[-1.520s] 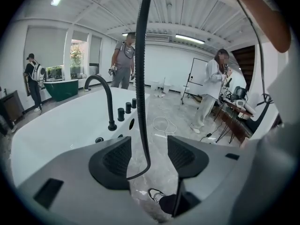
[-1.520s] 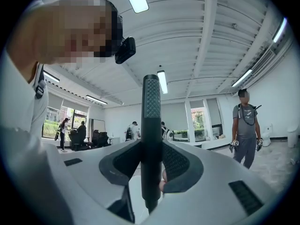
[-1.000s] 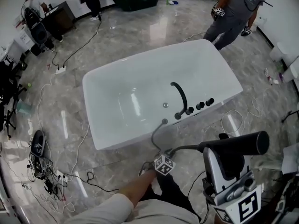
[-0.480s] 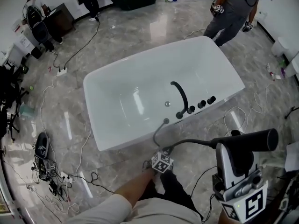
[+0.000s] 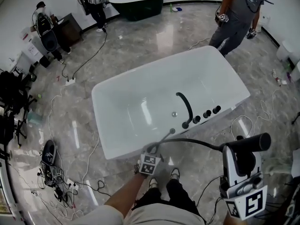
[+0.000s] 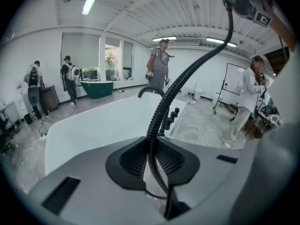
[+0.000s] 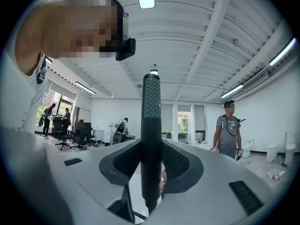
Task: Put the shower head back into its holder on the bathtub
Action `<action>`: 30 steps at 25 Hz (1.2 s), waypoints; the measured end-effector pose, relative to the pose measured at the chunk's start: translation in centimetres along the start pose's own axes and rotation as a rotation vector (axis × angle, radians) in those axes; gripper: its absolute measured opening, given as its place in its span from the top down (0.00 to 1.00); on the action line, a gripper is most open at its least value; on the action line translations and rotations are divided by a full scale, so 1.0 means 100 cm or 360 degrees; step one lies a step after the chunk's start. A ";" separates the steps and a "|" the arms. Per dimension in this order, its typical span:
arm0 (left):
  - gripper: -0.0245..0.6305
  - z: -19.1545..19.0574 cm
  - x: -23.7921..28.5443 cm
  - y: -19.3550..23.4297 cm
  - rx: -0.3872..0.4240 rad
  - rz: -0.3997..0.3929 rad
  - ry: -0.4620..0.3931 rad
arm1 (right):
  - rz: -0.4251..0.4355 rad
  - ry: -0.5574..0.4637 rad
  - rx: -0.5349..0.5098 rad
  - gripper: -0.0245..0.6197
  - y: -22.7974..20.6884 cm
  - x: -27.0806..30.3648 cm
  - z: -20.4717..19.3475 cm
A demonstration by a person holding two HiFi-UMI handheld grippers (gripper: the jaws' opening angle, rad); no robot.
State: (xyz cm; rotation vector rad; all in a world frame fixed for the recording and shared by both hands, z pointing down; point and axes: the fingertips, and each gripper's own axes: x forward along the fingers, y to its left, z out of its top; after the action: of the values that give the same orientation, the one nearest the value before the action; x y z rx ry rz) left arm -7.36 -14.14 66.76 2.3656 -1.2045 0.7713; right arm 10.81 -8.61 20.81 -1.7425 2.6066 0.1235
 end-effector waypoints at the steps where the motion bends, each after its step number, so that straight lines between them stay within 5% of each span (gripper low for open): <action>1: 0.87 0.012 -0.006 0.009 0.0010 0.0028 -0.0033 | -0.0009 0.0002 -0.0007 0.74 -0.001 -0.002 -0.001; 12: 0.87 0.195 -0.068 0.029 0.0233 0.0075 -0.0558 | -0.0136 0.0005 -0.0067 0.74 -0.018 -0.019 -0.010; 18: 0.87 0.241 -0.089 0.026 0.0211 0.0060 -0.0718 | -0.0136 0.0062 -0.0032 0.74 -0.014 -0.025 -0.031; 30: 0.87 0.348 -0.137 -0.040 0.0306 -0.0311 -0.1083 | -0.0180 0.0070 -0.0032 0.74 -0.018 -0.028 -0.032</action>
State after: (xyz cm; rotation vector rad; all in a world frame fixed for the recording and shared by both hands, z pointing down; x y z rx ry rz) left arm -0.28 -22.59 30.75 2.9737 -1.1323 -0.0048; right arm 13.67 -6.96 24.02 -1.9155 2.5368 0.1124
